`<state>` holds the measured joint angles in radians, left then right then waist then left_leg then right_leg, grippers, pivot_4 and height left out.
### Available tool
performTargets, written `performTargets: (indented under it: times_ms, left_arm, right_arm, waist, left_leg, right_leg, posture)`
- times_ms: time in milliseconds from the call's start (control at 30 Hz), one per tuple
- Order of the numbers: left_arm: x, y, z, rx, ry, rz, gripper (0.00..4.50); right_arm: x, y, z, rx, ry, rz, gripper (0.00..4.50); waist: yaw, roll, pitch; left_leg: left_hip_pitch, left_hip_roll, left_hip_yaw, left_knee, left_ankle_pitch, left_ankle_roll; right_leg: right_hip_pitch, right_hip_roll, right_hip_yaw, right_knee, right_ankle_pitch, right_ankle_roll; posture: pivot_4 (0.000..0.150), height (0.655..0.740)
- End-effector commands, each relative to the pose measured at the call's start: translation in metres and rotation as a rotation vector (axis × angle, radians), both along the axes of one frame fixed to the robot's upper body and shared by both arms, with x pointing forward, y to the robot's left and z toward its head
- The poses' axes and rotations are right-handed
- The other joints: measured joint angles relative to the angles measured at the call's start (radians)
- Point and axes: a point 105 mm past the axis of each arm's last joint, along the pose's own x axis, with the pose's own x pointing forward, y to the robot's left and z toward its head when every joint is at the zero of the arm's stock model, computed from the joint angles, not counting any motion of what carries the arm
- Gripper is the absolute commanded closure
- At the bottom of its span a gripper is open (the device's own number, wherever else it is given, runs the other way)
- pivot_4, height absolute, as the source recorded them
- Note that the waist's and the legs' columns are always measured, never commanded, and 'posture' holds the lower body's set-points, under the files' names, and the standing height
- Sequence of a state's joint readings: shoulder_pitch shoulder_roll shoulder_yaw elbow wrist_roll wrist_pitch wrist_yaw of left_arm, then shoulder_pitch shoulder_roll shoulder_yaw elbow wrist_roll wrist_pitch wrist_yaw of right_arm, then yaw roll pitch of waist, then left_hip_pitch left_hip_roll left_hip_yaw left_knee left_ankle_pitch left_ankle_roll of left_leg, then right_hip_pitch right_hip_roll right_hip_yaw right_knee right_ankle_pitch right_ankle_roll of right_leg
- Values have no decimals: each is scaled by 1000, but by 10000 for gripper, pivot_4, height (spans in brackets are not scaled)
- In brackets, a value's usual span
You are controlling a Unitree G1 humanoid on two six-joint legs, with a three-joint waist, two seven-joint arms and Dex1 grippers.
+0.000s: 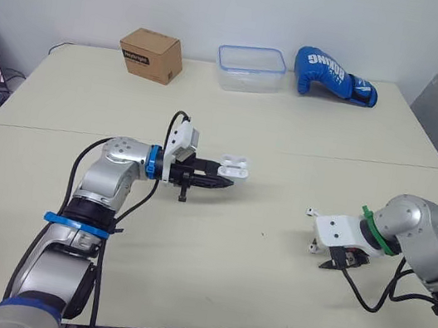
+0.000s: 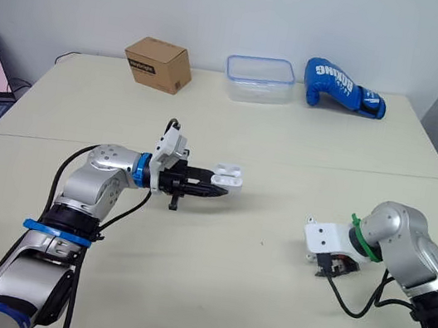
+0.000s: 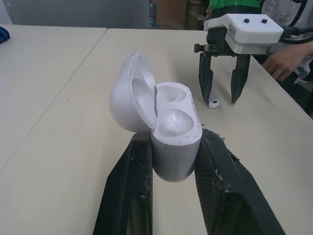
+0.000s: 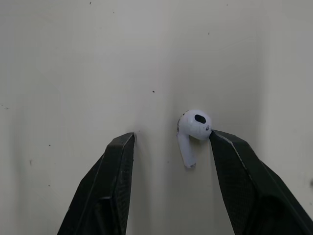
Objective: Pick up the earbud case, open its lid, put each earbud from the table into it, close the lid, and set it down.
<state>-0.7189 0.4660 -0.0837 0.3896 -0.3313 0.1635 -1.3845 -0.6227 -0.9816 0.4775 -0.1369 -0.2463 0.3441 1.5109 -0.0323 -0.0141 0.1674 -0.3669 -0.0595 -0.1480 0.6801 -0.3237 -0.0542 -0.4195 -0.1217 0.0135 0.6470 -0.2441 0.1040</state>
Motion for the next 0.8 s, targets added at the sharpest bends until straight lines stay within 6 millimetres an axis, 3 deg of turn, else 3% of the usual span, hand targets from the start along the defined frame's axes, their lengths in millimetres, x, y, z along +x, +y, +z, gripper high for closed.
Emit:
performTargets:
  times_ms: [33,167,800]
  left_arm:
    - [0,-5,11,-15,-60,-14,37081]
    - [-1,-6,10,-21,-60,-14,37081]
    - [-1,-5,9,-18,-63,-9,37081]
  right_arm:
    - [2,3,10,-61,-26,-6,20231]
    - [8,6,10,-84,-44,-33,20231]
    - [-5,28,8,-168,-33,-1,20231]
  waist:
    - [0,0,0]
    - [0,0,0]
    - [0,0,0]
  left_leg:
    - [0,0,0,0,0,0]
    - [0,0,0,0,0,0]
    - [0,0,0,0,0,0]
  right_leg:
    - [0,0,0,0,0,0]
    - [0,0,0,-1,0,0]
    - [0,0,0,0,0,0]
  posture:
    - [1500,7307]
    - [1500,7307]
    - [1500,7307]
